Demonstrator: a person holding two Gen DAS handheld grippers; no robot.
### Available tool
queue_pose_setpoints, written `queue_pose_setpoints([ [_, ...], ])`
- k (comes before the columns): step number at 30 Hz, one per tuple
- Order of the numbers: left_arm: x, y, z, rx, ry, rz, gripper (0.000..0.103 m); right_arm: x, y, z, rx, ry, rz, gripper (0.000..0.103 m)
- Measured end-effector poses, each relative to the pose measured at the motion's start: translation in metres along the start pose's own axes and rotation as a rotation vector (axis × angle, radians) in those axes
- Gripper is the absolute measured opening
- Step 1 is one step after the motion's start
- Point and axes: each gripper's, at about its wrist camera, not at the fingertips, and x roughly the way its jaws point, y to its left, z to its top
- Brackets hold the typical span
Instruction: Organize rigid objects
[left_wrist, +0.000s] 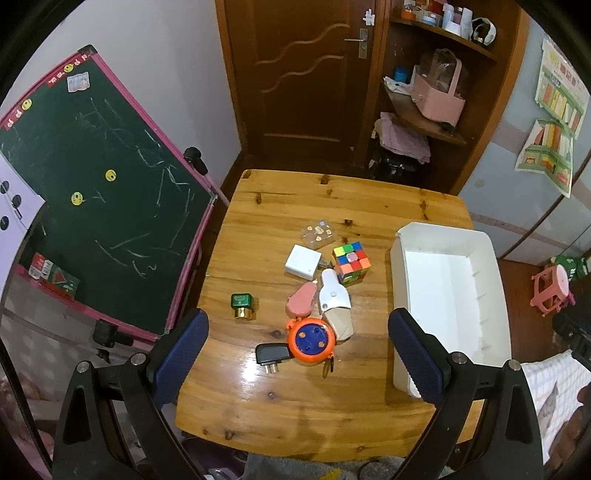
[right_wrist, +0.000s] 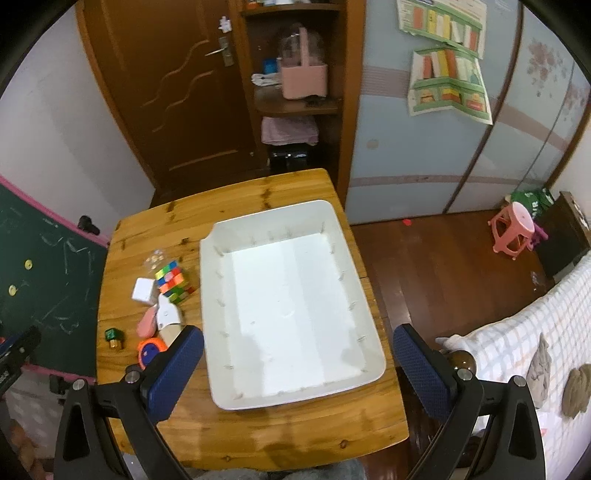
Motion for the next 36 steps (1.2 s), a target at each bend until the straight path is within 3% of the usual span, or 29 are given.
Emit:
queue_pose_setpoints([
  [9, 0.003, 0.003, 0.004, -0.059, -0.025, -0.062, 0.098, 0.030, -0.027, -0.011, 0.041, 0.003, 0.037, 0.103],
  [17, 0.011, 0.001, -0.001, -0.070, -0.047, -0.024, 0.098, 0.067, -0.057, -0.024, 0.091, 0.028, -0.014, 0.102],
  [22, 0.018, 0.001, -0.006, -0.065, -0.060, -0.004, 0.098, 0.094, -0.073, -0.033, 0.100, 0.085, -0.031, 0.091],
  [26, 0.024, -0.002, -0.015, -0.071, -0.062, -0.031, 0.098, 0.120, -0.082, -0.043, 0.094, 0.154, -0.052, 0.081],
  [31, 0.026, -0.017, -0.029, 0.009, -0.081, 0.021, 0.098, 0.147, -0.086, -0.055, 0.051, 0.195, -0.086, 0.075],
  [36, 0.025, -0.026, -0.039, 0.051, -0.088, -0.015, 0.093, 0.169, -0.088, -0.062, 0.021, 0.241, -0.088, 0.063],
])
